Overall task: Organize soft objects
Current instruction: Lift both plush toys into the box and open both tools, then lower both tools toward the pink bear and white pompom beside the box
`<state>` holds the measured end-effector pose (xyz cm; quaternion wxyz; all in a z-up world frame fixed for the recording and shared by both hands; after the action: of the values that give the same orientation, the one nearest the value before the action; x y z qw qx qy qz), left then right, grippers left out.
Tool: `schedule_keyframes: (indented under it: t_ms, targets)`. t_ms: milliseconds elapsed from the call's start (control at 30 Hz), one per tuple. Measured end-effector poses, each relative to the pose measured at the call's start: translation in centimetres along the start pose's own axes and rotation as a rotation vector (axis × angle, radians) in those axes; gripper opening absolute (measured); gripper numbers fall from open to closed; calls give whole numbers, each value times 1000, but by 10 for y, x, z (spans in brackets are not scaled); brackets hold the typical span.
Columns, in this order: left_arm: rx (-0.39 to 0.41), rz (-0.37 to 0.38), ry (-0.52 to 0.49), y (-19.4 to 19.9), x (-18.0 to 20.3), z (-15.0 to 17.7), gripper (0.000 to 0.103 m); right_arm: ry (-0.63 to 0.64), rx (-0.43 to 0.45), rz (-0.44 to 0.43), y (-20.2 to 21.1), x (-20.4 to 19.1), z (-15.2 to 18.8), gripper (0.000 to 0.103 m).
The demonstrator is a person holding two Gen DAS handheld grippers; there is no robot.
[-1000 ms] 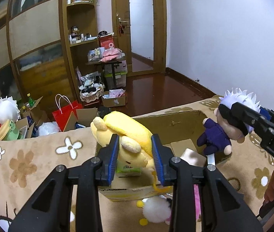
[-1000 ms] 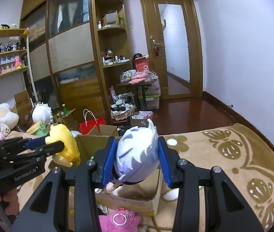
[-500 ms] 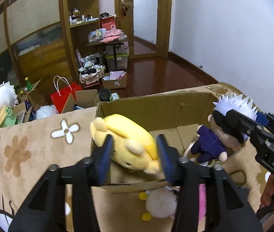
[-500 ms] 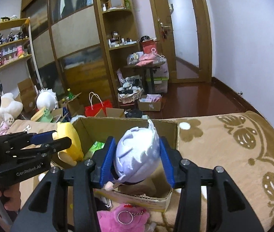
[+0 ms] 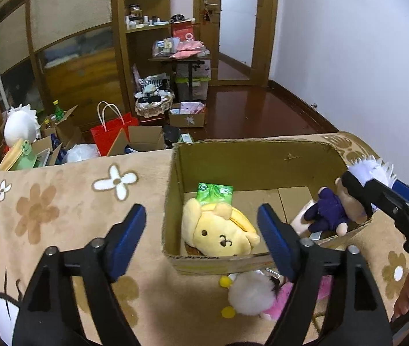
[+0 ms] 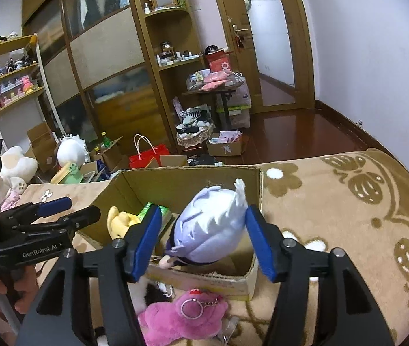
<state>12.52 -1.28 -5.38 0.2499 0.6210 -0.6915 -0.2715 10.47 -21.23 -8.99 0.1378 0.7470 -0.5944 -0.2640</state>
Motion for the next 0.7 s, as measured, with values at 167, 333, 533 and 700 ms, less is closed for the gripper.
schedule_keyframes:
  t_ms: [167, 333, 533, 700]
  targets:
    - [-3, -5, 10, 8, -4, 3, 83, 11, 4, -7, 7, -4, 1, 73]
    - [7, -11, -3, 17, -2, 8, 87, -9, 2, -10, 8, -3, 0, 73]
    - [0, -8, -10, 22, -1, 13, 89, 8, -6, -19, 8, -7, -1, 60]
    - [-8, -10, -21, 21, 2, 14, 89, 49, -51, -8, -6, -14, 5, 46]
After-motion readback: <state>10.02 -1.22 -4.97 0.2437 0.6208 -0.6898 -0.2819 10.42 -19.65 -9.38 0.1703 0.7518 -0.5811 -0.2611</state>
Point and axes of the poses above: each gripper's, at about its wrist camera, not at the fingertips, and y roughly against the way its jaws point, x to its right, z to its underside, the point moved 3 cm from there along -y, roughly the way its jaws point, and after that the axes turned 2 degrees about -z, right-handed, at the moved point
